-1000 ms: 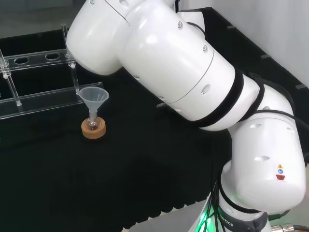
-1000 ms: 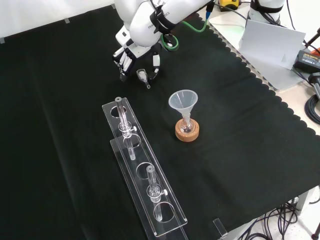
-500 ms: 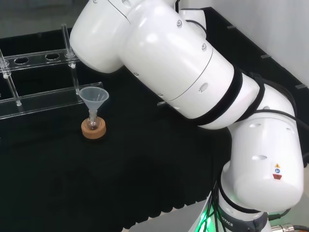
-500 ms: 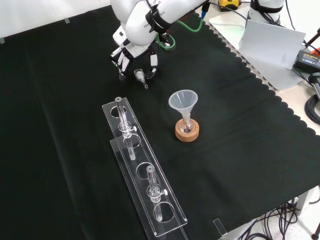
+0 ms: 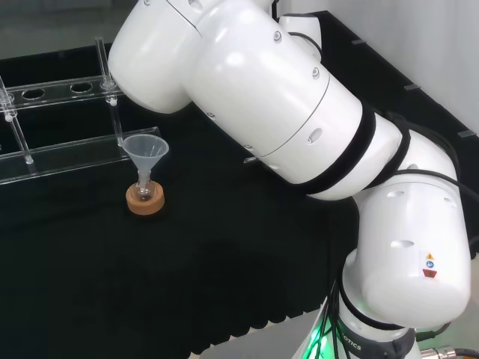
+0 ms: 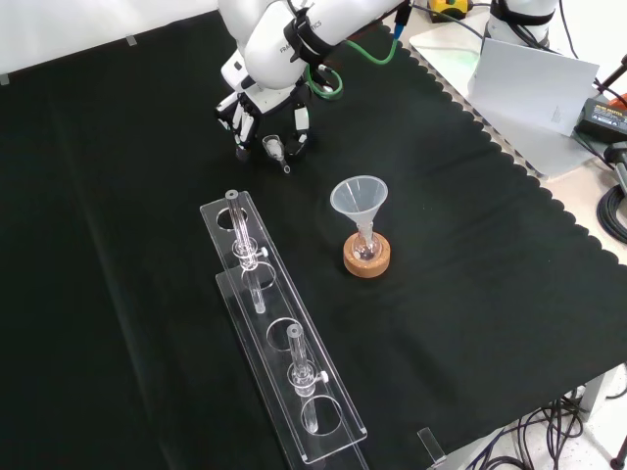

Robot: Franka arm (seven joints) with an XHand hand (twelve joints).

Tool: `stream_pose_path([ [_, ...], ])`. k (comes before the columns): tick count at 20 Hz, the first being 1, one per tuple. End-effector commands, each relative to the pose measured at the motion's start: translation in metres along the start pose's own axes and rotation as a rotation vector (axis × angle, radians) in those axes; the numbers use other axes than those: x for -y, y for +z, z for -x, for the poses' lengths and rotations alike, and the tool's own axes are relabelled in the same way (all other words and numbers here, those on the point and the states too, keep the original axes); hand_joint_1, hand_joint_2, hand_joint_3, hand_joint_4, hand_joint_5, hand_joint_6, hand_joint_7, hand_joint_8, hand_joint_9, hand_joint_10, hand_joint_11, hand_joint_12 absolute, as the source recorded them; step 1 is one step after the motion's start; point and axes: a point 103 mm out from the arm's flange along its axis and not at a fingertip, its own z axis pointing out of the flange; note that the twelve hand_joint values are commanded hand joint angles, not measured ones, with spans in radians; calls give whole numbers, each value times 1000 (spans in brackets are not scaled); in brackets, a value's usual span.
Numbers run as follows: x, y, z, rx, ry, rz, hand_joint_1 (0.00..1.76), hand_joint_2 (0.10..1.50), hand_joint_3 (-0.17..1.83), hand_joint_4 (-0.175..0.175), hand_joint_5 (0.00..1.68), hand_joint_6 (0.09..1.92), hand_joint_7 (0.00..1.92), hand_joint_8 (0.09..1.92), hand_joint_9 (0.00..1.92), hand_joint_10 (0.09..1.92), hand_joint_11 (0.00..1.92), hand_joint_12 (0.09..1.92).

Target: Pick up the weighing funnel.

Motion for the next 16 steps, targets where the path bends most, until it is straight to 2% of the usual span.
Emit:
stream_pose_path([
  [1, 0, 1, 1, -21, 10, 25, 1110, 383, 658, 105, 775, 233, 1226, 299, 855, 376, 17, 1555],
  [5, 0, 0, 2, -45, 36, 31, 1115, 384, 653, 111, 770, 365, 1275, 255, 910, 338, 35, 1545],
  [12, -2, 0, -1, -74, 70, 27, 1123, 382, 655, 108, 760, 471, 1317, 228, 953, 317, 51, 1539],
  [16, -4, 1, -4, -83, 81, 18, 1121, 383, 657, 139, 839, 523, 1329, 223, 964, 314, 53, 1539],
])
